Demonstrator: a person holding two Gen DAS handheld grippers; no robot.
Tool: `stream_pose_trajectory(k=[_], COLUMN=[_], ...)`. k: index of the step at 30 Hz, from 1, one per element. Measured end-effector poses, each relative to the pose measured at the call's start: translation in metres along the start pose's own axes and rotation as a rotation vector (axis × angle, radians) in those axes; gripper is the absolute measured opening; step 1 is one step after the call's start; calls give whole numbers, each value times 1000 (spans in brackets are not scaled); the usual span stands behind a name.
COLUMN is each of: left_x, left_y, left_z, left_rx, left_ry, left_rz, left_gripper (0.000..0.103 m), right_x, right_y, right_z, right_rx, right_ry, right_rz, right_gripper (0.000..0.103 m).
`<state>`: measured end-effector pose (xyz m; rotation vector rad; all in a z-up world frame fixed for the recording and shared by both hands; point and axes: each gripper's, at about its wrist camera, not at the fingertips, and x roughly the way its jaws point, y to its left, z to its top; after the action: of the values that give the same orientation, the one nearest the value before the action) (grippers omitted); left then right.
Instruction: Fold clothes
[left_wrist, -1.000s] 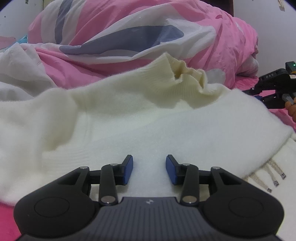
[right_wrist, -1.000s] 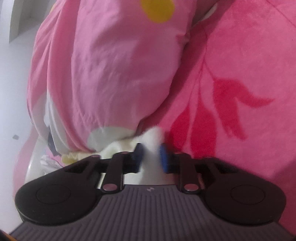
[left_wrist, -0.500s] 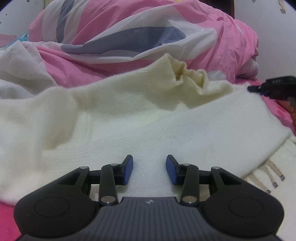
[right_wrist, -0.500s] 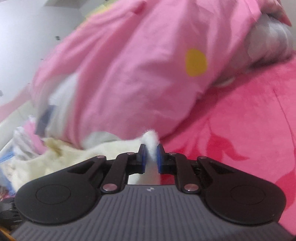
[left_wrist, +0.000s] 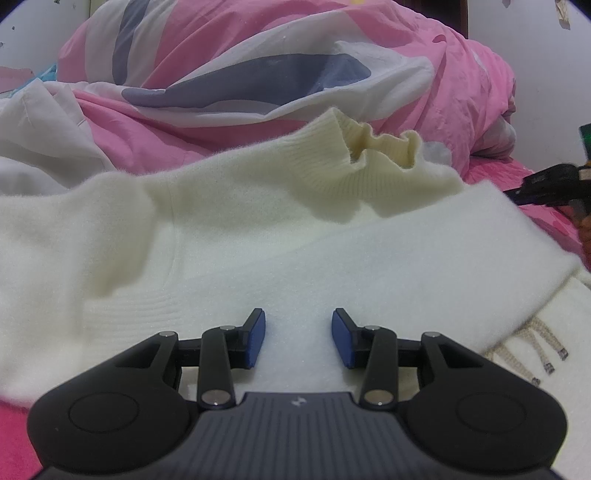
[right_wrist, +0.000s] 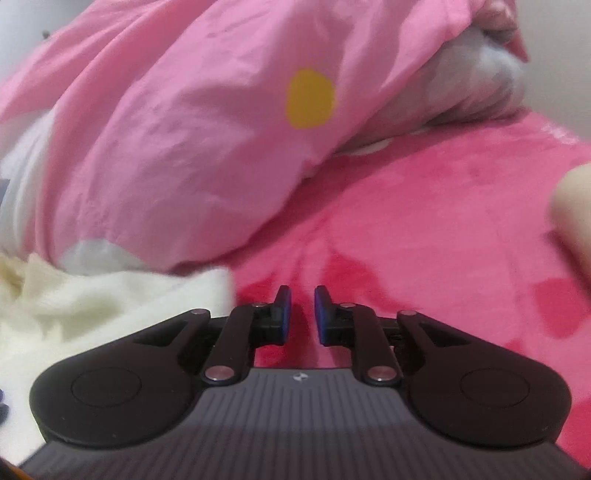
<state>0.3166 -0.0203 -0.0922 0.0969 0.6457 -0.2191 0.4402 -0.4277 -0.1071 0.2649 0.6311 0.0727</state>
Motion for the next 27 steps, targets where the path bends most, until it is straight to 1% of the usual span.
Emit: stream_pose_trajectory(k=[2,3,5,7,9,11,12,15,16,17,18,19,20,21,23,26,27], left_x=[0,0,0,0,-1,-1,-1,-1,-1,-1,-1,-1,0,0,0,-1,-1], left_y=[1,1,1,2,3,4,5,7,8,9,10,10,10,10,10,11,11], left_z=[0,0,1,0,0,0,0,0,0,-1,-1,-1,-1,-1,-1,-1,-1], left_rx=[-1,-2,-4,-6,-10,-16,-20,-33,-40,-45,-48,-50,-49,-49,-49,-50,-49], left_ry=[-1,-1,-2,-3,-3,-4,-4,-5,-6,-6,-6,-6,-6,-6,-6,-7,-7], left_rz=[-2,-2,-3,-5,-8,-13,-16,-27,-32,-37,-40,-43,-43,-44,-45,-45,-45], left_gripper=[41,41,41,41,41,41,41,41,42,42,42,42,42,42,42,43,43], right_x=[-20,-31,-45,-45,-34,-16,-7,12,12,13,13,18,23,28,44,70,78], right_y=[4,7,22,40,63,81,86,90,89,86,84,82,81,80,72,60,56], right_z=[4,6,10,11,8,4,3,8,12,17,23,28,33,38,49,62,63], right_rx=[-14,-34,-96,-173,-275,-352,-363,-372,-369,-371,-373,-393,-415,-437,-430,-413,-398], right_ry=[-40,-67,-90,-62,-11,38,60,76,71,75,79,106,135,164,255,399,430], right_rz=[33,50,94,149,175,172,169,155,161,178,195,210,226,241,298,373,392], right_gripper=[15,15,15,15,14,14,14,14,14,18,28,35,45,48,51,61,63])
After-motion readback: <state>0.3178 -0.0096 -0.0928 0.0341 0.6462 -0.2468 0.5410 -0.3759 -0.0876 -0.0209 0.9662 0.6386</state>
